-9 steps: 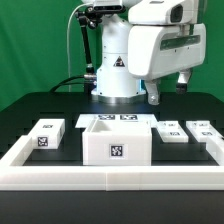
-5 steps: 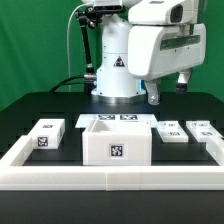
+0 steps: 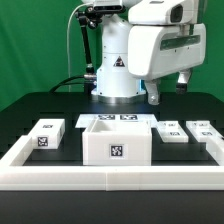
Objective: Assemble cabinet
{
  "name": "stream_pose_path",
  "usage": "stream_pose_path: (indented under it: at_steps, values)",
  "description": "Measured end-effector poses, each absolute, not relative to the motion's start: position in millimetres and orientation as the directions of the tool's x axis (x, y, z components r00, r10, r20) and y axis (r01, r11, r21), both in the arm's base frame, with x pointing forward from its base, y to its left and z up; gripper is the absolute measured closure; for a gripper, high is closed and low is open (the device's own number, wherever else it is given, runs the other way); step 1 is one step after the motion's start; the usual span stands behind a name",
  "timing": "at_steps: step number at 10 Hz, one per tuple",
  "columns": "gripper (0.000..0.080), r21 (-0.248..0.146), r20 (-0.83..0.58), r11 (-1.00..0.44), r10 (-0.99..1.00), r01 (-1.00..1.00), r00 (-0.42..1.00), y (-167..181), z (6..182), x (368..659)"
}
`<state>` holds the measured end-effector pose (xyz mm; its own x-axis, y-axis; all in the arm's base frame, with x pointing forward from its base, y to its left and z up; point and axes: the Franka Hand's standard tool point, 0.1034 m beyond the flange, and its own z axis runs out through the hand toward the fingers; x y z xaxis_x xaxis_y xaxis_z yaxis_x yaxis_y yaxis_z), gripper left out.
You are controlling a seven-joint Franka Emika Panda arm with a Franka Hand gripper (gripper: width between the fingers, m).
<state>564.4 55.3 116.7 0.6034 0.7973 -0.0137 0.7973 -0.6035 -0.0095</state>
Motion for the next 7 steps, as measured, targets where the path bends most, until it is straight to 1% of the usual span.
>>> stream_pose_path:
  at_steps: [1, 2, 4, 5, 7]
  values:
    - [0.0003, 0.000, -0.002, -0.562, 0.827, 0.827, 0.562, 56, 110.6, 556]
    - [0.0003, 0.006, 0.003, -0.484, 0.875, 0.875, 0.484, 55, 105.8, 545]
    - [0.0003, 0.009, -0.001, -0.368, 0.930, 0.930, 0.368, 52, 94.5, 533]
    - [0.0003, 0.003, -0.006, -0.358, 0.934, 0.934, 0.358, 50, 90.2, 528]
    - [0.0003, 0.004, -0.005, -0.359, 0.933, 0.933, 0.359, 50, 90.7, 529]
